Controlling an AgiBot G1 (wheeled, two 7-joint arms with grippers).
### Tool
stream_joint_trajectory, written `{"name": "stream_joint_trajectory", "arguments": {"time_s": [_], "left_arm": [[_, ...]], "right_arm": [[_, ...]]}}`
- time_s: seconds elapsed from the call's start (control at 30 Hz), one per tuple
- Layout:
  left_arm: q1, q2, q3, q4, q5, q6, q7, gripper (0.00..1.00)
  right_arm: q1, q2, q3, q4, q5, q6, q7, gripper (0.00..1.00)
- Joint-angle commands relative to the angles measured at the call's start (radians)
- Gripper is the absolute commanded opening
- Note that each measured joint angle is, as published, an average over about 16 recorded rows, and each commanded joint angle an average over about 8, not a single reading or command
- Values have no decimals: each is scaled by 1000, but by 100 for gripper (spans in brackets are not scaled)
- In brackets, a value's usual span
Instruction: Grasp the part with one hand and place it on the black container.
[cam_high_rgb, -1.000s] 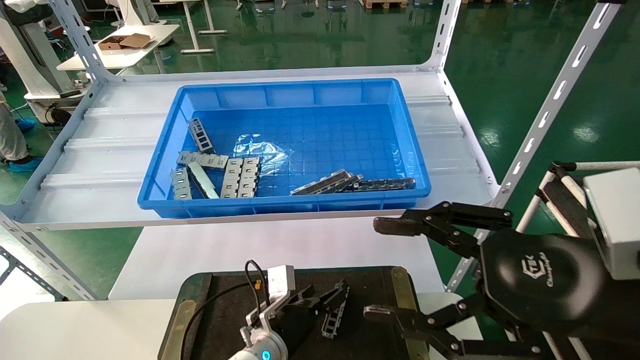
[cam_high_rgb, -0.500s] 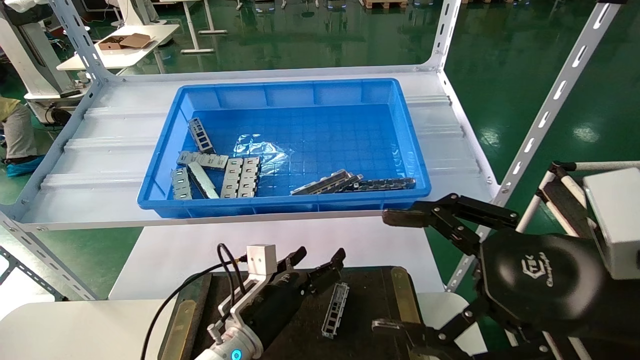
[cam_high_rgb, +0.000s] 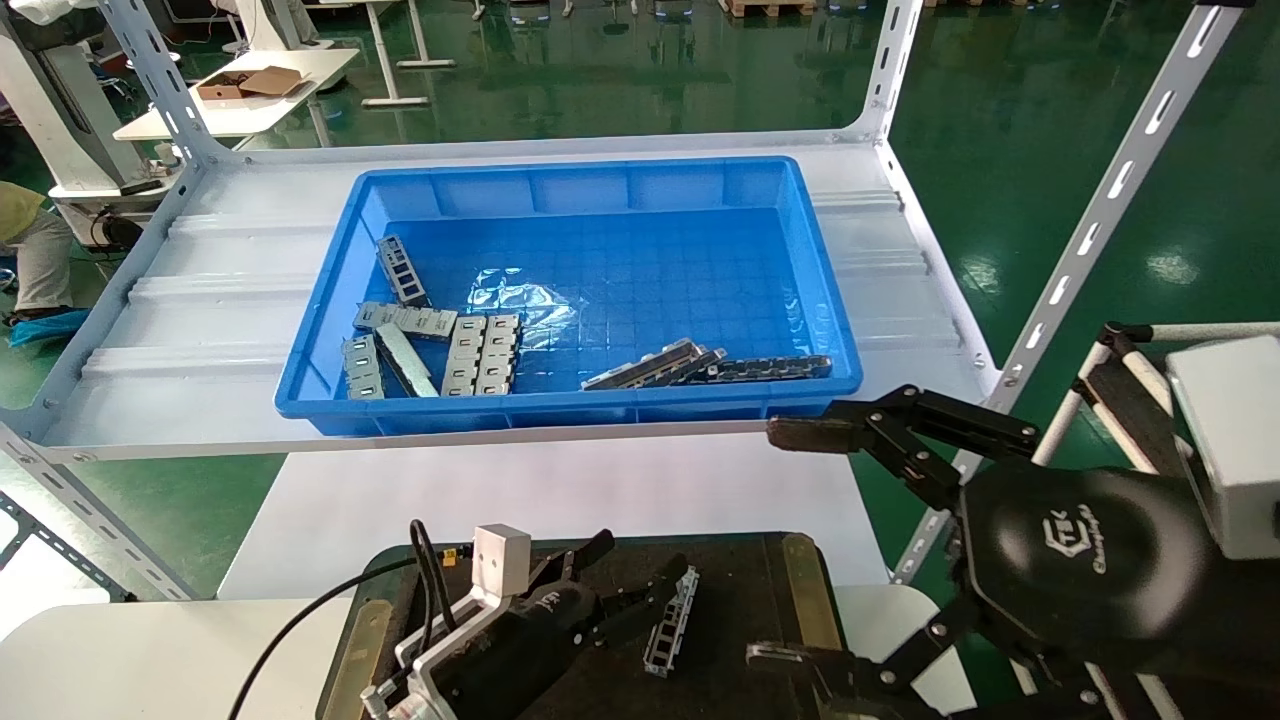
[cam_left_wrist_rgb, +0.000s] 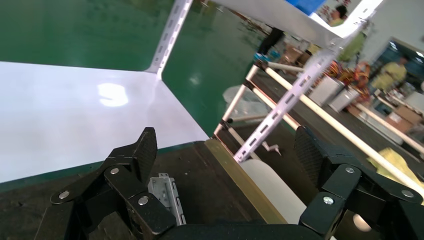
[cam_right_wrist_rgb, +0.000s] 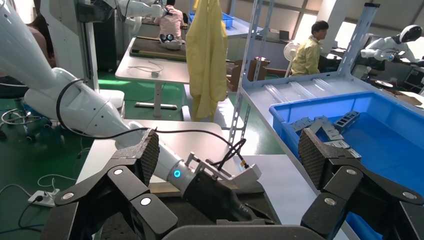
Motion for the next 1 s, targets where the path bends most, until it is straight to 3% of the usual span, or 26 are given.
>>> {"name": "stream_joint_trajectory", "arguments": {"time_s": [0.03, 0.53, 1.0], "left_arm": [[-7, -32, 20, -10, 10, 24, -27, 100], [-34, -275, 121, -218, 74, 105, -199, 100], [-23, -461, 133, -385, 90, 121, -270, 100]], "right_arm": [[0, 0, 0, 0, 0, 0, 0, 100], [0, 0, -1, 0, 1, 0, 0, 100], [0, 1, -1, 0, 1, 1, -1, 100]]}}
